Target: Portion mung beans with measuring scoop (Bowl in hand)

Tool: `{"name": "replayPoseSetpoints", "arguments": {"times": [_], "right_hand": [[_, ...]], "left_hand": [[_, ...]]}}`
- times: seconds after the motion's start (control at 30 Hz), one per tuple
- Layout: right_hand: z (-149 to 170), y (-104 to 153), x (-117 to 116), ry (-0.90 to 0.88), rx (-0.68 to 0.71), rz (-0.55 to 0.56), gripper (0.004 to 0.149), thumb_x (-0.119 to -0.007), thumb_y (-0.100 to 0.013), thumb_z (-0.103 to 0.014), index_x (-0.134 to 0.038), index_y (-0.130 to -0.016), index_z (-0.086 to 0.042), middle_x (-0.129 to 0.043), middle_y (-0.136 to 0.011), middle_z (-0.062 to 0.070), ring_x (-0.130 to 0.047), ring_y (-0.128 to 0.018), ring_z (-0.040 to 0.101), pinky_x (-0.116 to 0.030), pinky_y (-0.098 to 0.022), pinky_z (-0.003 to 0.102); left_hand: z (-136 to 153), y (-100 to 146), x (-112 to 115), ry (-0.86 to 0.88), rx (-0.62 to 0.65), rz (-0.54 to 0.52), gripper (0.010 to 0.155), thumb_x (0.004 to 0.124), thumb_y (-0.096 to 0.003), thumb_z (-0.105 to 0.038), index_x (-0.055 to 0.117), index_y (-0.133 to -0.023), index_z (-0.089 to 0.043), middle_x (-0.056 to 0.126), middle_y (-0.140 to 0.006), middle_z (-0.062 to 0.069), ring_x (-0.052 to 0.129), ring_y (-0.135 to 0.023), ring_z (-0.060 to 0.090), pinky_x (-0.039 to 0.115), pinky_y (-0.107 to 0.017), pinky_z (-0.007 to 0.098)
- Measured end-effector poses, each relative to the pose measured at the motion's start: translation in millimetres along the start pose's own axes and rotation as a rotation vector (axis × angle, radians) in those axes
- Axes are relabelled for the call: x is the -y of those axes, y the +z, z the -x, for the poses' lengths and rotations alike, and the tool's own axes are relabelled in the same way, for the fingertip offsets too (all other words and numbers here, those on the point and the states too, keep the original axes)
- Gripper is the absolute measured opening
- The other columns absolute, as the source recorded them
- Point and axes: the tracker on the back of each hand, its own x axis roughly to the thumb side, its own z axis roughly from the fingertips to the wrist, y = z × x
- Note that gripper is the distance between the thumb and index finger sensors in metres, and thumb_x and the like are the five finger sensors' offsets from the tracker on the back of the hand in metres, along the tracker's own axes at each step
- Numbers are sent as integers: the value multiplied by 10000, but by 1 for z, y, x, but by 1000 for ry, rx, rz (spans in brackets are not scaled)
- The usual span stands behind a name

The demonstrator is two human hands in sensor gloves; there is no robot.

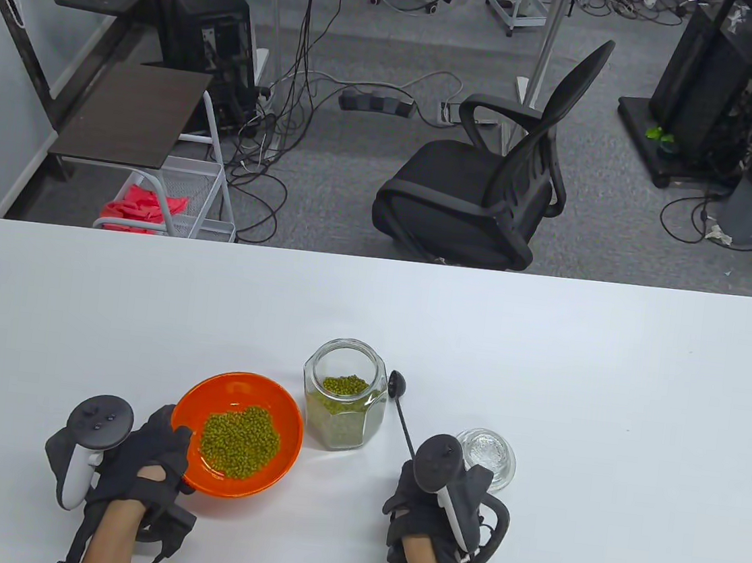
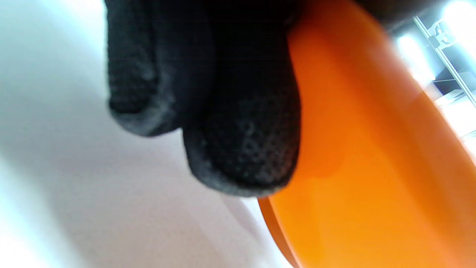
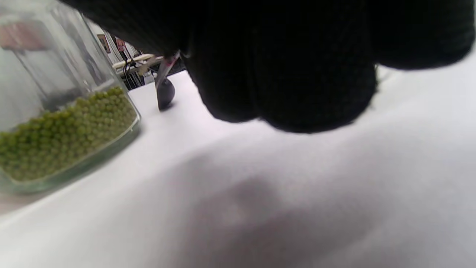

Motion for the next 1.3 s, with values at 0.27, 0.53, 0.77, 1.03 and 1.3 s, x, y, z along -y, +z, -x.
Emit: {"name": "replayPoseSetpoints", "arguments": {"times": [0.27,0.53,0.77,1.03,1.3], "right_hand": [[-1,0,-14,65,-4,-68,423,-792,-485,-375,-908,-726,-47,-1001,-473,159,-1034,-251,257,-828,-284,534],[-1,0,-21,128,-4,-94,414,-831,-470,-391,-930,-705,-64,-1007,-460,154,-1029,-245,264,-821,-295,541],[-2,-1,-27,158,3,-94,415,-848,-458,-406,-933,-689,-72,-1007,-444,143,-1026,-237,259,-821,-298,543],[-1,-2,-26,157,21,-64,415,-884,-434,-399,-936,-687,-74,-1005,-449,147,-1025,-246,270,-816,-313,555],[-4,0,-27,200,46,-35,444,-897,-418,-411,-924,-709,-77,-997,-483,157,-1025,-280,283,-807,-337,565]], "left_hand": [[0,0,0,4,3,0,610,691,-534,-357,543,-1042,-55,849,-844,82,1152,-231,88,986,-201,217],[0,0,0,7,5,0,609,691,-533,-357,543,-1042,-57,849,-844,82,1151,-231,90,987,-199,218],[0,1,0,9,2,-2,608,691,-533,-356,545,-1041,-56,850,-844,82,1151,-231,91,987,-199,219],[1,1,0,-1,-1,1,608,691,-534,-357,544,-1041,-56,849,-845,83,1151,-233,91,987,-201,219],[1,0,1,-7,-4,0,608,692,-533,-356,545,-1041,-56,850,-844,83,1151,-231,91,987,-200,220]]}}
